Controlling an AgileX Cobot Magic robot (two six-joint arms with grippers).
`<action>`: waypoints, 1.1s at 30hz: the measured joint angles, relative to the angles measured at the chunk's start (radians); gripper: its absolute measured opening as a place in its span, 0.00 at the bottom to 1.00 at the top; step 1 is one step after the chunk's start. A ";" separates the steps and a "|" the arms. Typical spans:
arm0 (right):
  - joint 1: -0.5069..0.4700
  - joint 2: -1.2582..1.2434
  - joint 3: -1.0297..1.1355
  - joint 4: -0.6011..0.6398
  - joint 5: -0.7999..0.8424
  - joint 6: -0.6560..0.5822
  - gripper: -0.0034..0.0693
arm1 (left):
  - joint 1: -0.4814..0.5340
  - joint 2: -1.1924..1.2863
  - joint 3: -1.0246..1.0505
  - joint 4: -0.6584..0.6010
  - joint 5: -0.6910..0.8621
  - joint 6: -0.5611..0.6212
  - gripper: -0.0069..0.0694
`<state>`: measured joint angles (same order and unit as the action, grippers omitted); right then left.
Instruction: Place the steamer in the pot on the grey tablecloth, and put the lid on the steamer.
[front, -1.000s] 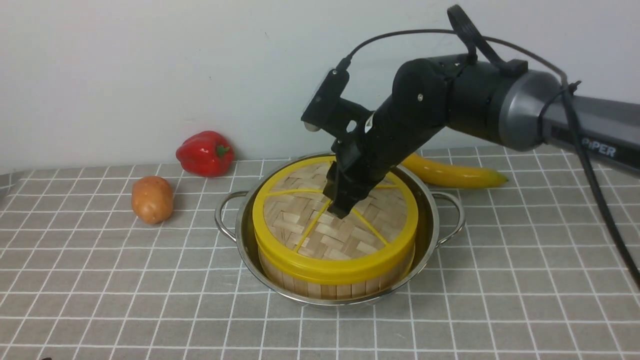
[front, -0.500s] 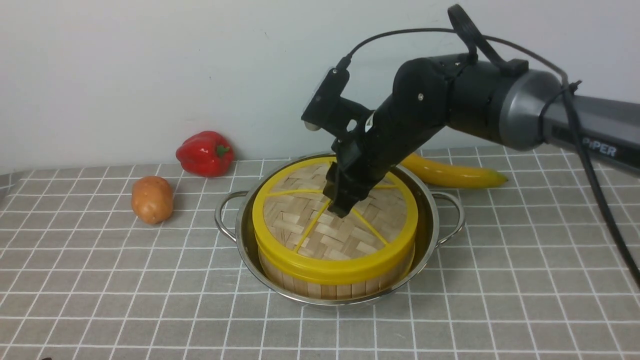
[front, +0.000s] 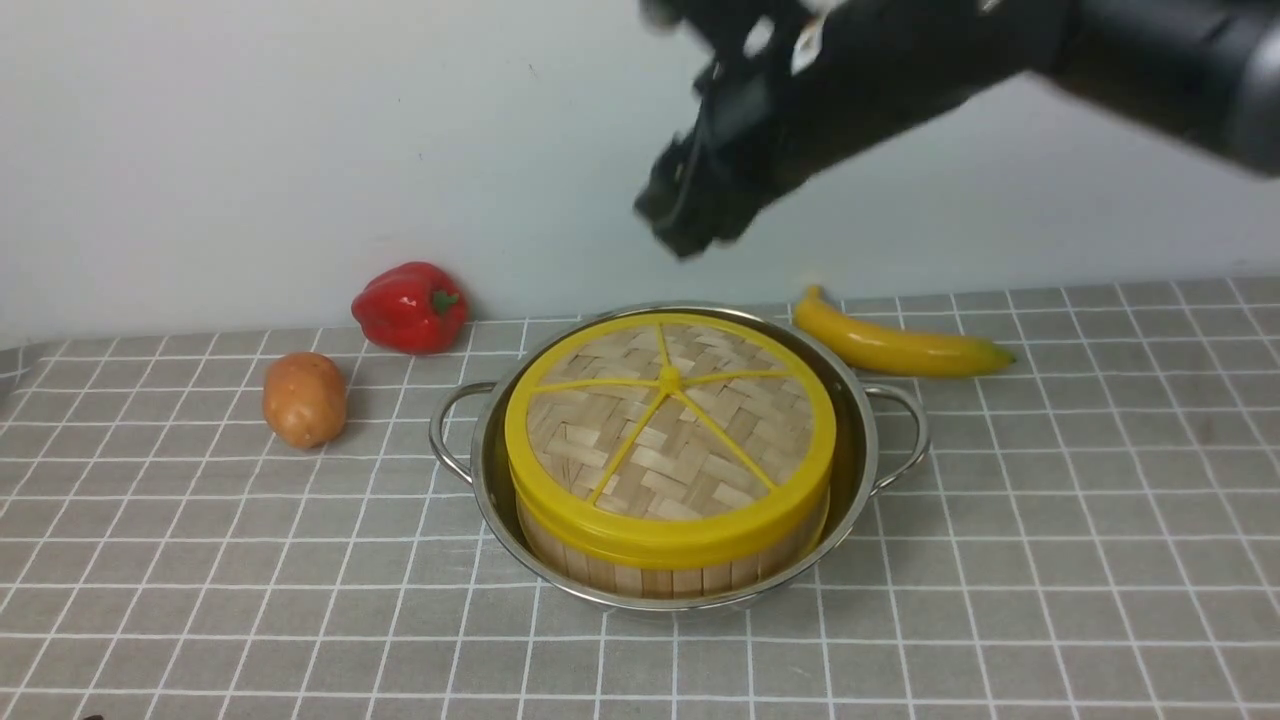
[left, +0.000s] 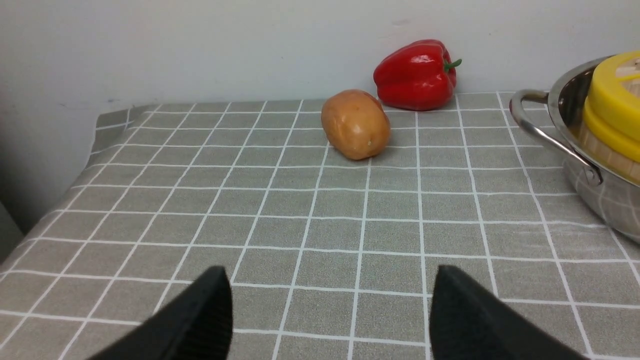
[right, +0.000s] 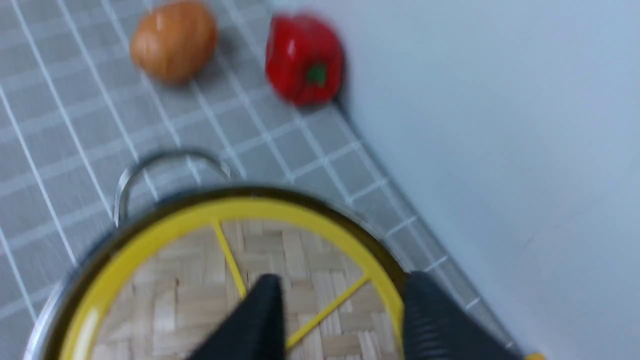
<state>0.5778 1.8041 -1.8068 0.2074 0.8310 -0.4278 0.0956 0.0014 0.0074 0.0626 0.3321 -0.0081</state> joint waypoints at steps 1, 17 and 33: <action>0.000 -0.021 -0.001 -0.001 0.000 0.009 0.27 | 0.000 0.000 0.000 0.000 0.000 0.000 0.74; -0.001 -0.096 -0.003 0.132 0.012 0.107 0.03 | 0.000 0.000 0.000 0.000 0.000 0.000 0.74; -0.219 -0.666 0.564 -0.049 -0.078 0.210 0.05 | 0.000 0.000 0.000 0.000 0.000 0.000 0.74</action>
<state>0.3592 1.1380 -1.2427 0.1580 0.7532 -0.2179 0.0956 0.0014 0.0074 0.0626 0.3321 -0.0081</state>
